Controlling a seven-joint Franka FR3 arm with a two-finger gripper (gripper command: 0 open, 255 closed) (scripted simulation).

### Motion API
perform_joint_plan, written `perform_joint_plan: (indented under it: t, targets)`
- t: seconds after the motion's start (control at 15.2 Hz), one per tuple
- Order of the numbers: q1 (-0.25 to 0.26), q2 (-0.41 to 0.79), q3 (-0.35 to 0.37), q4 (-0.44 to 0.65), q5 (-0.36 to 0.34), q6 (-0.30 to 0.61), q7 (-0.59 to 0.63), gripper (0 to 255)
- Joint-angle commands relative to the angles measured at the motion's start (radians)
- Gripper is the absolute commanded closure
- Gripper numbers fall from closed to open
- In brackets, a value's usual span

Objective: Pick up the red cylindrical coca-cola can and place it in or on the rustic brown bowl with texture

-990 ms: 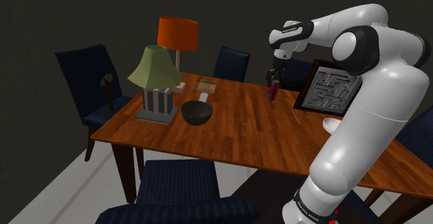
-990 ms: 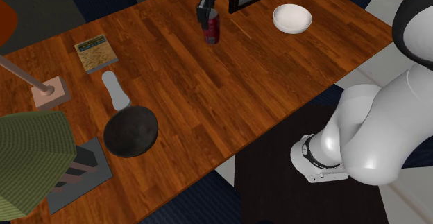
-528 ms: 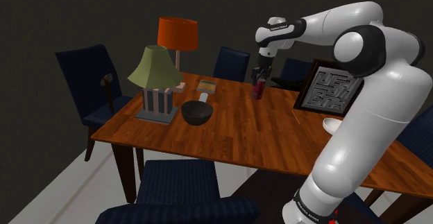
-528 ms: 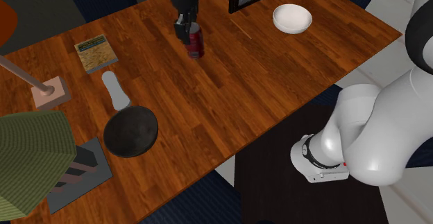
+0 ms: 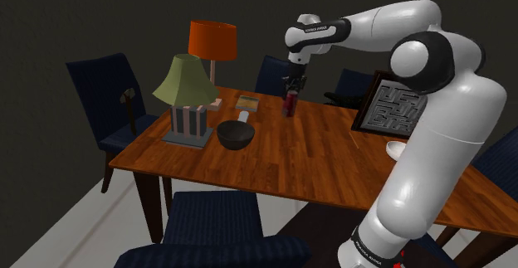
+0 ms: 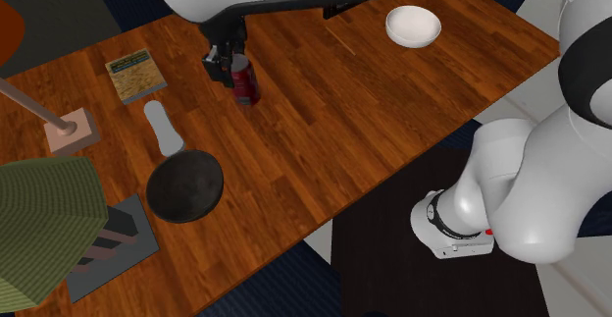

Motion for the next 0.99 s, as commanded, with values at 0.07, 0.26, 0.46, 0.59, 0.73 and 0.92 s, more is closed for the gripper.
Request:
perform_joint_plan:
  t: [0.07, 0.26, 0.46, 0.59, 0.73, 0.92]
  targets:
    - [0.034, 0.025, 0.031, 0.041, 0.007, -0.016, 0.064, 255]
    - [0.064, 0.066, 0.058, 0.099, 0.017, -0.034, 0.121, 255]
    - [0.093, 0.115, 0.083, 0.169, 0.028, -0.056, 0.176, 255]
    - [0.111, 0.152, 0.099, 0.224, 0.035, -0.073, 0.211, 255]
    - [0.128, 0.194, 0.114, 0.287, 0.042, -0.094, 0.245, 255]
    - [0.153, 0.265, 0.134, 0.395, 0.052, -0.131, 0.295, 255]
